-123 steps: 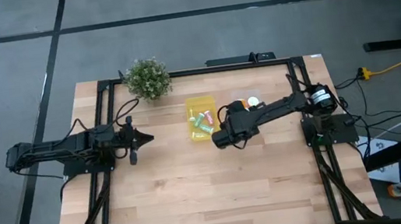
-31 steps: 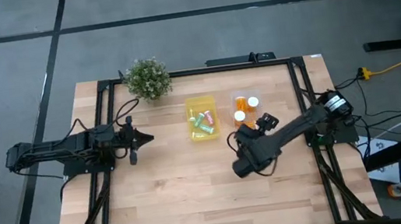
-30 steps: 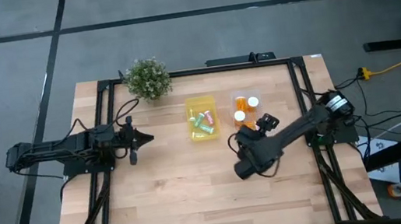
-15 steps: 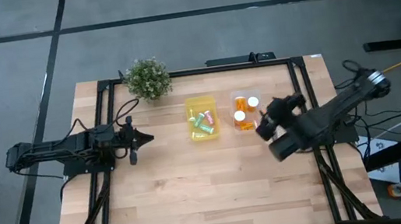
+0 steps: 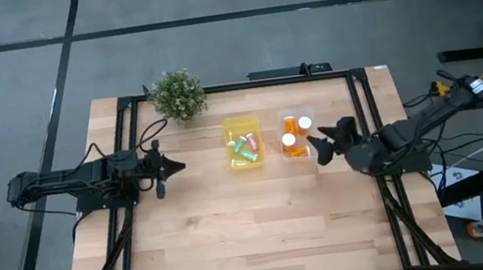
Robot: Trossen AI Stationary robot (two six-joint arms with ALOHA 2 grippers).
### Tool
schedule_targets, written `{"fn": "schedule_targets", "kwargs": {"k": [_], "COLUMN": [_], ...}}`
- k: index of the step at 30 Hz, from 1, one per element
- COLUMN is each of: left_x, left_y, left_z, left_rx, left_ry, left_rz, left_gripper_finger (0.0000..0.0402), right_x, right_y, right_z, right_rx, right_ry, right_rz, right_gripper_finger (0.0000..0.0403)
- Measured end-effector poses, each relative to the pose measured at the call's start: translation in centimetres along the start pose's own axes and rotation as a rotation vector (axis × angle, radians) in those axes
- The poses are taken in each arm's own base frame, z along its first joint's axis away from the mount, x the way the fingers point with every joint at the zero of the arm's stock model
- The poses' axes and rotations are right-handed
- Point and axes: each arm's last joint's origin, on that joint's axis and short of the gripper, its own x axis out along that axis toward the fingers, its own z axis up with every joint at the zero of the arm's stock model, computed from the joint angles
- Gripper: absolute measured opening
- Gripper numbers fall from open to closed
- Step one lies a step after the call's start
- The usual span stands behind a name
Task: Pick and place medicine bottles into bin by pill shape (circle, oval)
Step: Return to Home Position
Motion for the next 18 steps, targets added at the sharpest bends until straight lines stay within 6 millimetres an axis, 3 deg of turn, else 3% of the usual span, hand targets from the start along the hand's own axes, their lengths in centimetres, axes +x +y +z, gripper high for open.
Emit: {"fn": "schedule_targets", "kwargs": {"k": [4, 10, 18], "left_x": [0.0, 0.0, 0.0], "left_y": [0.0, 0.0, 0.0], "left_z": [0.0, 0.0, 0.0], "left_rx": [0.0, 0.0, 0.0], "left_ry": [0.0, 0.0, 0.0], "left_rz": [0.0, 0.0, 0.0], "left_gripper_finger": [0.0023, 0.0023, 0.0023], "right_x": [1.5, 2.2, 4.7], "right_y": [-0.3, 0.0, -2.4], "right_z": [-0.3, 1.8, 3.7], "right_rx": [0.022, -0.199, -0.331], "right_ry": [0.006, -0.134, -0.085], "right_rz": [0.267, 0.793, 0.765], "right_gripper_finger": [0.0299, 0.0299, 0.0299]}}
